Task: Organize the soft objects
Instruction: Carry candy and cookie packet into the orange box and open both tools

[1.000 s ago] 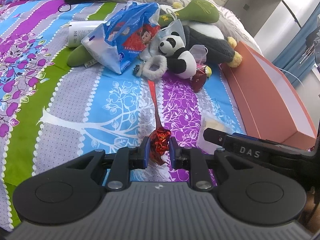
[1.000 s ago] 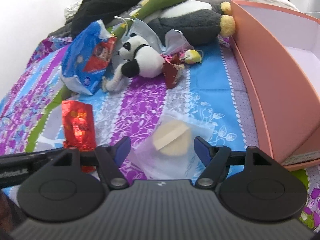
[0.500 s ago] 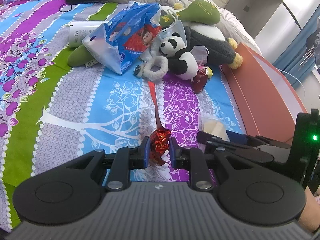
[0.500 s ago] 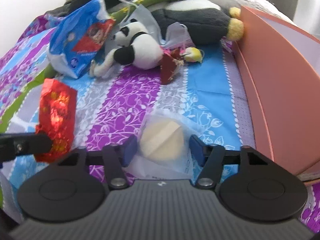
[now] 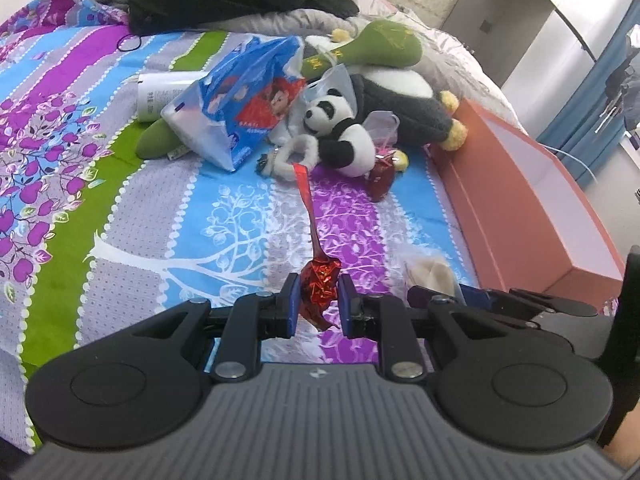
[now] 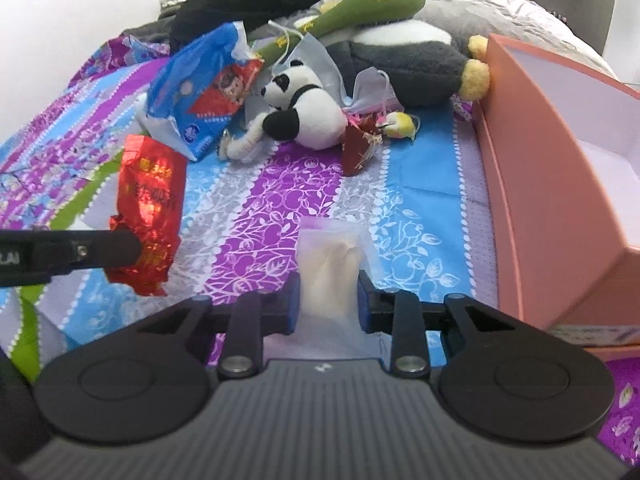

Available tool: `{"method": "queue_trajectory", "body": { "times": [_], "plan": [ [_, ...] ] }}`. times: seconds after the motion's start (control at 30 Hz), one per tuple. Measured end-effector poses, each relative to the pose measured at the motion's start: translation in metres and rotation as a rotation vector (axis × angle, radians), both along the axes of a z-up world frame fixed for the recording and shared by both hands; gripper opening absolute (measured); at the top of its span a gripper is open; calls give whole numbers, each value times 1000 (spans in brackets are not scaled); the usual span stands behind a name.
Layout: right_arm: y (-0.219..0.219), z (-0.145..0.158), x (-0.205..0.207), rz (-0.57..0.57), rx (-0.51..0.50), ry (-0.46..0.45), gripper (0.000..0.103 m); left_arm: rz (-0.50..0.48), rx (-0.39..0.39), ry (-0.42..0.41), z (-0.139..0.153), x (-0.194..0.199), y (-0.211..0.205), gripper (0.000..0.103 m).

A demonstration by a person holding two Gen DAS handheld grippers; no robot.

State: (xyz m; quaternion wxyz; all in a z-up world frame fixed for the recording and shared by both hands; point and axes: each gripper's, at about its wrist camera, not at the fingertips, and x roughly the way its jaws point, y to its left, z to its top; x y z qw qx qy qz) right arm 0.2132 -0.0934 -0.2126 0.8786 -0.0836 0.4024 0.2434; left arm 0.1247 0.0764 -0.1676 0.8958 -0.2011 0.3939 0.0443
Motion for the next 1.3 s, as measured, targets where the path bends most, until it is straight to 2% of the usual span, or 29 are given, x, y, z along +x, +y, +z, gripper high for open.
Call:
{"method": "queue_trajectory", "body": {
  "times": [0.23,0.5,0.87,1.1,1.3],
  "plan": [
    [-15,25,-12,-31,48,-14,30,-60,1,-27,21,3,-19,23],
    [-28,71,-9,-38,132,-60,31,-114,17,-94,66,18,-23,23],
    [-47,150,16,-36,184,-218,31,-200,26,-203,140,55,-42,23],
    [-79,191,32,-78,191,-313,30,-283,-15,-251,170,85,-79,23],
    [-113,202,51,-131,169,-331,30,-363,-15,-252,182,120,-122,23]
  ]
}}
